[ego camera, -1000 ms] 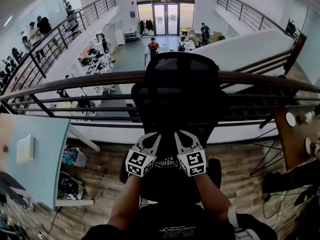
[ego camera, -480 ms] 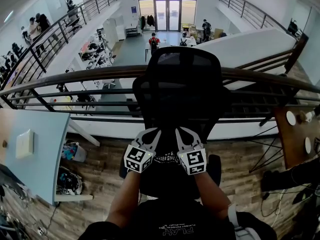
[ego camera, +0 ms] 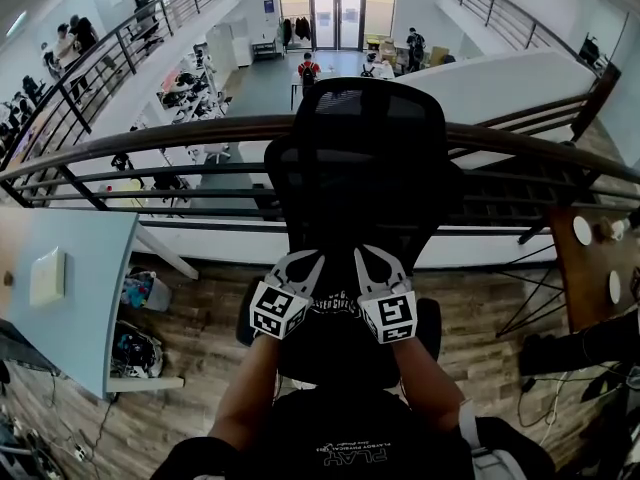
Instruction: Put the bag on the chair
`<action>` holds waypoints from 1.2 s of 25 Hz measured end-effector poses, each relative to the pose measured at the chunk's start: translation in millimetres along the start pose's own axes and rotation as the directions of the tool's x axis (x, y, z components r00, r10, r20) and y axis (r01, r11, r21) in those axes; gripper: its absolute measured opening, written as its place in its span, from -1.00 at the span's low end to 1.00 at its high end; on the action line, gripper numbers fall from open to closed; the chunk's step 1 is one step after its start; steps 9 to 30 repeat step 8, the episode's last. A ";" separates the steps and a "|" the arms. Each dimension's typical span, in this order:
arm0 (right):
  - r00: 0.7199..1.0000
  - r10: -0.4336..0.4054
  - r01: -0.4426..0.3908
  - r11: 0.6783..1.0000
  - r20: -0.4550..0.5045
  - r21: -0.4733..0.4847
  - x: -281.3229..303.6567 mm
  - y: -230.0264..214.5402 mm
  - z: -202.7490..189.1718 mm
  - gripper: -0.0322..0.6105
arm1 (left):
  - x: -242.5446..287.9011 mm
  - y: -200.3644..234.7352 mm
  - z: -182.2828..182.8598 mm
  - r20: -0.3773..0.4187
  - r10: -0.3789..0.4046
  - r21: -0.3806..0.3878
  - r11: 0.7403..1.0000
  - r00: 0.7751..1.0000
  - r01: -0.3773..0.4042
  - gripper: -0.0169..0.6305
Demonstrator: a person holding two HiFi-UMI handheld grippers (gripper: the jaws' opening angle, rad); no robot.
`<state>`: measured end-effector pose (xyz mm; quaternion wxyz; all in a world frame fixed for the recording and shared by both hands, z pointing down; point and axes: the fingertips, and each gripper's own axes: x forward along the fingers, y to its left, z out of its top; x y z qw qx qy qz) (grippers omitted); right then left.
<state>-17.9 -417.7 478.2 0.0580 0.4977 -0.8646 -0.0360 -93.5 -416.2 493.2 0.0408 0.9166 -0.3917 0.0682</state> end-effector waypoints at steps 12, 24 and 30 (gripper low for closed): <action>1.000 -0.021 0.022 0.999 0.022 -0.027 -3.9 -9.8 3.8 -0.84 | 0.9 2.9 -3.6 -0.013 0.006 0.002 1.000 1.000 -0.006 -0.91; 1.000 -0.021 0.022 0.999 0.022 -0.027 -3.9 -9.8 3.8 -0.84 | 0.9 2.9 -3.6 -0.013 0.006 0.002 1.000 1.000 -0.006 -0.91; 1.000 -0.021 0.022 0.999 0.022 -0.027 -3.9 -9.8 3.8 -0.84 | 0.9 2.9 -3.6 -0.013 0.006 0.002 1.000 1.000 -0.006 -0.91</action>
